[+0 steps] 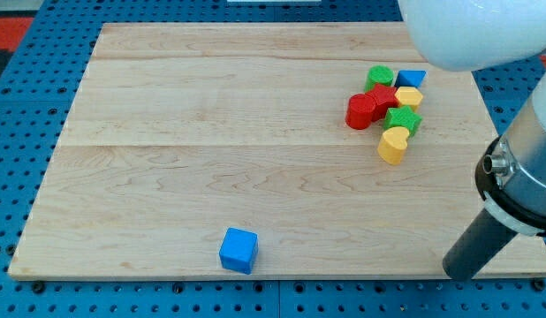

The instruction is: Push blue cube to the top center of the board

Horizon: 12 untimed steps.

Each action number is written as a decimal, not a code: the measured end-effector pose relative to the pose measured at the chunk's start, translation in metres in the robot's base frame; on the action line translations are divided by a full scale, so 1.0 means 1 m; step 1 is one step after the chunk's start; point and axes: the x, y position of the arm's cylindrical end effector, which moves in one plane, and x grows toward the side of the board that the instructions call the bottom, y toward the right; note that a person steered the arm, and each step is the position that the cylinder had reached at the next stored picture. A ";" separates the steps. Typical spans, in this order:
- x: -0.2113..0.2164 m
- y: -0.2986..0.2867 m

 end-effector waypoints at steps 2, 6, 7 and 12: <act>0.000 -0.010; -0.028 -0.201; -0.032 -0.202; -0.012 -0.308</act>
